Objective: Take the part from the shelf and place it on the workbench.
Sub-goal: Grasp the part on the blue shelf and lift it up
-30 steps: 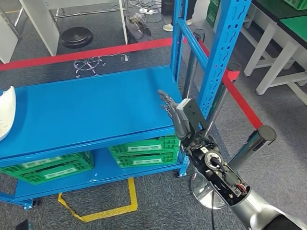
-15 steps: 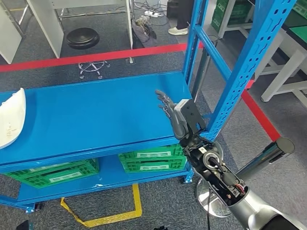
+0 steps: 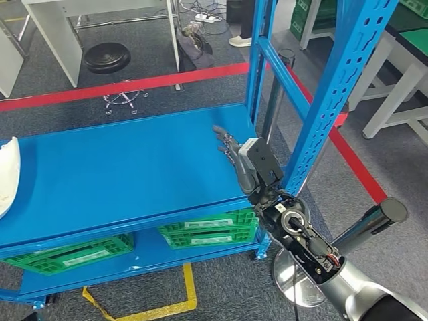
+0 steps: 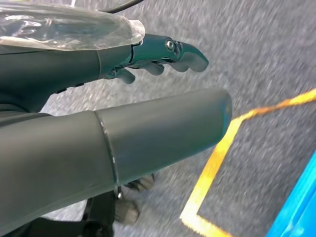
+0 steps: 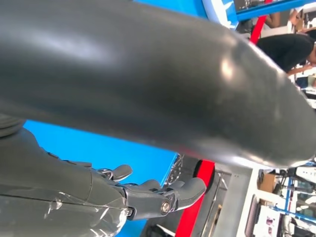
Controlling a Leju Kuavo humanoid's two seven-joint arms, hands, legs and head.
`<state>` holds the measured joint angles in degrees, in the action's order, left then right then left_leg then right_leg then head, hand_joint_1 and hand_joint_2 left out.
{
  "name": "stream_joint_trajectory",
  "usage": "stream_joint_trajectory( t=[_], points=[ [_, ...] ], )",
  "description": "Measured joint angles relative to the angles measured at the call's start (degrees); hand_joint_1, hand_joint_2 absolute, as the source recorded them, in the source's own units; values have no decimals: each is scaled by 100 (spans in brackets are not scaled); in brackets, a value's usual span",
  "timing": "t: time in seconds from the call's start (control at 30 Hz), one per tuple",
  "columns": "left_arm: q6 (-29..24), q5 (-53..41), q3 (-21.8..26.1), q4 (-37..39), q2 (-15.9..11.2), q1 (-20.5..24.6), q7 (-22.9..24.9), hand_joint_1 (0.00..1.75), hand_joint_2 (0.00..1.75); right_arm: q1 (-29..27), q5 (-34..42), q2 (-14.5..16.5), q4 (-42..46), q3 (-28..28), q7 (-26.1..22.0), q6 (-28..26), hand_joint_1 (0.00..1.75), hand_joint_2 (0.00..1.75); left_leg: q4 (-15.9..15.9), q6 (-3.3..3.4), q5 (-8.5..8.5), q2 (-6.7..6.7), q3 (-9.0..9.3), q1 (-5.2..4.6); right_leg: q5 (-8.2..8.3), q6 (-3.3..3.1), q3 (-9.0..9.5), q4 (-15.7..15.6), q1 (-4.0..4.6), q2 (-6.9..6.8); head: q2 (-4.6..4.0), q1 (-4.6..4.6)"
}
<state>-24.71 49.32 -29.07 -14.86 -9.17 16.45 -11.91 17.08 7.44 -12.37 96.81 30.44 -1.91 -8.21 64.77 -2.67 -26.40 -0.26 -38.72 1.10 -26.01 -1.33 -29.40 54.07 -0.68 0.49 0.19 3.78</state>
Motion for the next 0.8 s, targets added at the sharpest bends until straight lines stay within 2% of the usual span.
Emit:
stream_joint_trajectory(
  t=[0.03, 0.07, 0.1, 0.13, 0.2, 0.23, 0.27, 0.37, 0.47, 0.53, 0.8],
  points=[
    [-132, -19, 0, 0, 3, 6, -32, 0, 0, -4, -3, 0, 1, -4, 2, 3, 0, 0, -438, 5, 214, 0, 179, -1, -33, 28, 26, 6, 8, 6, -1, -8],
    [-248, -40, 0, 0, 5, 14, -56, 0, 0, -6, -8, 0, 3, -10, 4, 0, 0, 0, -785, 25, 358, -3, 326, -5, -63, 59, 45, 10, 18, 15, -1, -8],
    [-333, -57, 0, 0, 14, 19, -69, 0, 0, -6, -14, 0, 5, -18, 4, -2, 0, 0, -998, 42, 423, -5, 419, -3, -101, 66, 51, 20, 37, 21, -1, -2],
    [-389, -71, 0, 0, 22, 23, -76, 0, 0, -7, -20, 0, 6, -26, 4, -4, 0, 0, -1071, 55, 421, -7, 453, -5, -130, 29, 51, 28, 55, 25, 0, 8],
    [-433, -84, 0, 0, 38, 25, -79, 0, 0, -14, -25, 1, 7, -35, 3, -9, 0, 0, -1082, 75, 414, -8, 460, -7, -152, -69, 57, 28, 63, 24, 0, 31],
    [-441, -88, 0, 0, 42, 28, -79, 0, 0, -17, -25, 1, 7, -35, 3, -10, 0, 0, -1082, 86, 407, -10, 462, -18, -146, -101, 65, 17, 57, 23, -1, 32],
    [-444, -90, 0, 0, 48, 29, -80, 0, 0, -18, -26, 2, 7, -37, 3, -13, 0, 0, -1081, 103, 401, -11, 462, -27, -139, -97, 74, 4, 53, 22, -1, 31],
    [-445, -92, 0, 0, 58, 29, -81, 0, 0, -18, -27, 2, 7, -45, 3, -18, 0, 0, -1078, 146, 386, -15, 462, -40, -131, -62, 96, -34, 45, 20, 1, 32],
    [-445, -93, 0, 0, 68, 29, -81, 0, 0, -20, -27, 1, 7, -48, 3, -16, 0, 0, -1074, 167, 377, -15, 462, -56, -127, 74, 111, -61, 22, 20, -1, 31],
    [-445, -93, 0, 0, 71, 29, -81, 0, 0, -23, -27, 0, 7, -47, 3, -12, 0, 0, -1072, 173, 374, -15, 462, -63, -127, 137, 115, -68, 11, 20, 0, 30],
    [-445, -93, 0, 0, 74, 29, -81, 0, 0, -25, -27, 1, 6, -48, 3, -12, 0, 0, -1075, 174, 375, -14, 465, -60, -129, 155, 113, -69, 26, 20, 1, 29]
  ],
)
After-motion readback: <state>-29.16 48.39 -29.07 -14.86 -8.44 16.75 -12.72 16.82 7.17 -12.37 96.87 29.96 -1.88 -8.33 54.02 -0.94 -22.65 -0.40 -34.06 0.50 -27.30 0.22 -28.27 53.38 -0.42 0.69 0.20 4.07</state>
